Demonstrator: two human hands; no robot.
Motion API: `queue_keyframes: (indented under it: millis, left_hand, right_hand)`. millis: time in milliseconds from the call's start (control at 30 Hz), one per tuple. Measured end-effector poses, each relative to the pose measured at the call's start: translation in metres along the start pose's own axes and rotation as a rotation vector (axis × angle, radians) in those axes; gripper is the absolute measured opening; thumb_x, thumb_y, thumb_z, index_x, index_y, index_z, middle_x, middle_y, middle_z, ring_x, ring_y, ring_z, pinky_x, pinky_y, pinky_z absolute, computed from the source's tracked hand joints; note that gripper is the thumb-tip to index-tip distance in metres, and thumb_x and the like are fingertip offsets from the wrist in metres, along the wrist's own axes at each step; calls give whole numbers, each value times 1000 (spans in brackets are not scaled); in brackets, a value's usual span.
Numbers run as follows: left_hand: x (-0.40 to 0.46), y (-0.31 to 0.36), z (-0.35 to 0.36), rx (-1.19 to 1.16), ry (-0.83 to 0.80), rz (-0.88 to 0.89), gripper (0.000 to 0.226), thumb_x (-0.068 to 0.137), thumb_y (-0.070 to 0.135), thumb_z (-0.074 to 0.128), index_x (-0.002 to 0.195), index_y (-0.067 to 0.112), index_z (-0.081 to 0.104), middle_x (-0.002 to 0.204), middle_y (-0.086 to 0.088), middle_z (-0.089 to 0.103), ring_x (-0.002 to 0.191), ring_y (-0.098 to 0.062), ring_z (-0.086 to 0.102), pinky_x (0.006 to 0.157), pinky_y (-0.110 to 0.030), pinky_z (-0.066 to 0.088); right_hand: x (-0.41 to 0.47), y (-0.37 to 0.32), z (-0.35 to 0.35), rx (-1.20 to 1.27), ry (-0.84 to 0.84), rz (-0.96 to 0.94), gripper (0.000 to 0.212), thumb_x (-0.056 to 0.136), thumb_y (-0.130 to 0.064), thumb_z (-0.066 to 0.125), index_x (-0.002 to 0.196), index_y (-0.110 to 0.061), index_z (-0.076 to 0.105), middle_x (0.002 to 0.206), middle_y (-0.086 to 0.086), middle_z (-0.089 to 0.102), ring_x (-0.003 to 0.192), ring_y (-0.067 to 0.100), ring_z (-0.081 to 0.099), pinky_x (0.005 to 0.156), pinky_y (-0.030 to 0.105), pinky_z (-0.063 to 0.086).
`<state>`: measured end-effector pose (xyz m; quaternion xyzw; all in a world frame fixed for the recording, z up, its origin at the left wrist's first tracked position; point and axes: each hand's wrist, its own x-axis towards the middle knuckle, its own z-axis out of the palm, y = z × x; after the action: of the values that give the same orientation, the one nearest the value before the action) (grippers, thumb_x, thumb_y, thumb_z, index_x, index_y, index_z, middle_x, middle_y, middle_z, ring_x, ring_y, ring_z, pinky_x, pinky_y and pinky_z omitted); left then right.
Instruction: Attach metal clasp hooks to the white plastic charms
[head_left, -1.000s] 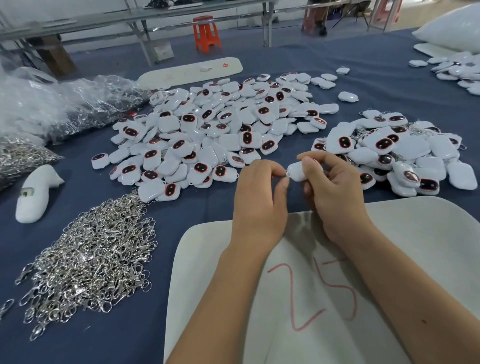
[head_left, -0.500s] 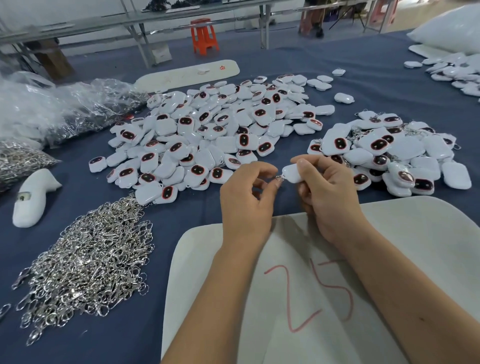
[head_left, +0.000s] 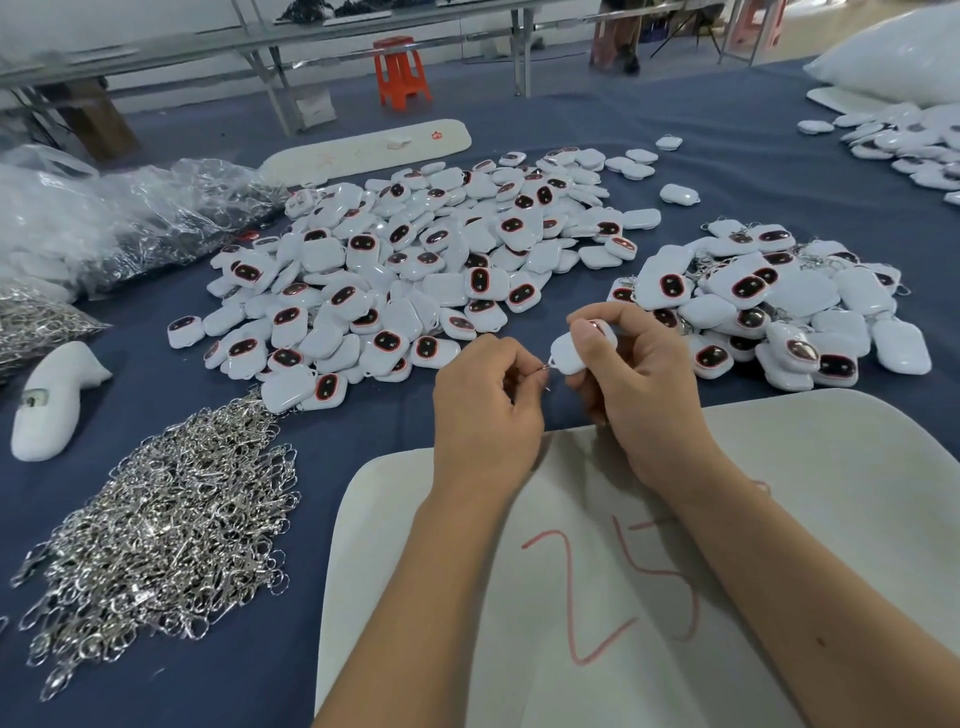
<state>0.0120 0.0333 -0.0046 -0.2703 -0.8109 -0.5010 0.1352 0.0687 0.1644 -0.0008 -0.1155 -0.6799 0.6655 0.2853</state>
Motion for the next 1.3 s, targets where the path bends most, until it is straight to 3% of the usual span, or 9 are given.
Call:
queue_keyframes:
  millis: [167,333,400,533,633,733,867,1167,1300]
  left_hand:
    - [-1,6,-6,129,-19,-1,15,84,4,72,72,10,64,74,2,59,68,-18,52,64,-38,42]
    - [0,12,-6,397,-39,18,25,81,3,60,67,16,44,74,2,43,64,-22,35,59,-35,10]
    - [-1,9,-6,414,-13,-1,23,81,5,61,67,16,47,74,3,45,65,-22,38,59,-35,18]
    - [0,2,-5,4,64,-49,13,80,2,74,76,13,70,78,5,67,77,-16,62,69,-31,49]
    - [3,3,-5,-243,57,-86,14,82,-2,75,84,12,73,91,5,73,90,-14,69,75,-20,52]
    - [3,5,-3,-399,18,-166,12,85,-1,75,85,10,71,87,3,75,84,-7,70,74,-17,52]
    - [2,9,0,-539,48,-249,13,85,-6,74,84,5,68,81,-8,74,75,-12,70,73,-21,53]
    - [5,8,0,-685,143,-293,21,84,-6,72,80,15,71,72,5,71,68,-7,64,66,-16,50]
    - [5,6,0,-818,187,-393,22,86,-7,70,79,14,72,77,-2,72,73,-15,63,73,-28,52]
  right_hand:
    - [-4,0,3,-230,-36,-216,11,99,-26,64,108,-21,69,76,-6,65,63,16,57,59,24,46]
    - [-8,1,8,-558,-110,-495,17,97,-19,70,113,-13,68,73,-10,56,61,10,49,60,25,41]
    - [-7,2,9,-583,-119,-526,18,98,-17,70,115,-13,68,76,-12,56,63,6,49,62,18,38]
    - [-2,4,3,-228,-64,-209,14,104,-17,61,117,-18,66,74,-4,65,59,12,54,57,26,48]
    - [3,2,-2,28,-73,-33,15,109,-17,55,119,-15,66,66,0,66,53,15,53,45,27,46]
    - [6,1,-2,203,-90,68,16,109,-20,55,116,-18,69,67,2,66,53,14,52,46,23,43]
    - [6,4,0,263,-126,116,15,109,-20,55,115,-17,69,69,5,65,55,14,51,47,23,42]
    - [5,1,0,417,-205,210,34,88,-10,60,122,-6,68,80,12,71,60,14,56,51,23,46]
    - [3,4,-1,390,-249,198,29,92,-12,66,121,-9,71,85,13,73,60,12,56,52,22,47]
